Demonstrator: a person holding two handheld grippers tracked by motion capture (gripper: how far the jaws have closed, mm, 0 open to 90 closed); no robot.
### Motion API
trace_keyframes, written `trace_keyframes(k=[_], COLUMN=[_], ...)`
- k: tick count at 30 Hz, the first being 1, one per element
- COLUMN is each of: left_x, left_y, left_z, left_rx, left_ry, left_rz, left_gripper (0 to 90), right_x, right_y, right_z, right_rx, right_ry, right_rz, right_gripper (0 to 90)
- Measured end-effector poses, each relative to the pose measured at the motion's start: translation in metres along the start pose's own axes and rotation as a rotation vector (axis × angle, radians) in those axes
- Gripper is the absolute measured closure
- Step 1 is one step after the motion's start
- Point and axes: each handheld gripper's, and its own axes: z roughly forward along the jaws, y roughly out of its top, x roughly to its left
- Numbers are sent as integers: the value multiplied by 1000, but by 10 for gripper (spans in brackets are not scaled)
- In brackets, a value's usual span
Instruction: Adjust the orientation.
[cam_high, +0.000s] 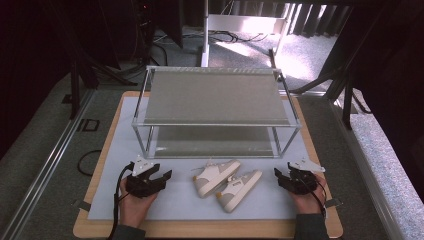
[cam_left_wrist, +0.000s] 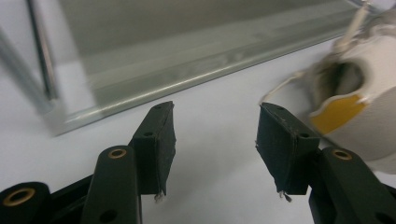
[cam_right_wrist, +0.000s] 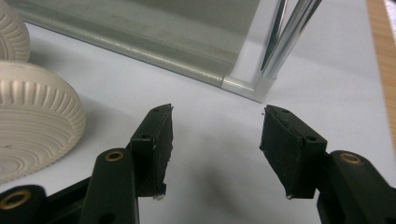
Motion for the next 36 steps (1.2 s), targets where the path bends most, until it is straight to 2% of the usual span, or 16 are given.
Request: trace_keyframes(k=[1,4,5,9,14,16,19,20,22,26,36], left_x=[0,-11,-11,-25,-34,-38,-40,-44,-49,-58,-66], left_y=[0,10,10,20,26,30,31,34,36,38,36], left_z=[0,4,4,10,16,20,21,24,28,38,56], left_rx=[0,-5,-5,-18,-15,-22,-22,-21,-20,-1,26], left_ry=[0,-55,-55,-99,-123,-147,-156,-178,-199,-222,-301], left_rz=[0,26,26,65,80,81,84,94,108,131,114], left_gripper=[475,485,485,481,479,474,474,474,474,474,444], right_x=[1,4,4,8,9,9,10,11,11,13,12], right_y=[0,0,0,0,0,0,0,0,0,0,-1], right_z=[-1,-2,-2,-2,-3,-4,-4,-4,-4,-5,-7], right_rx=[0,2,2,4,4,0,1,0,0,-3,-7], right_ry=[-3,-19,-19,-42,-46,-54,-54,-67,-70,-80,-98], right_rz=[-4,-29,-29,-54,-66,-70,-74,-92,-98,-110,-114], right_gripper=[432,428,428,427,423,417,415,413,412,412,410])
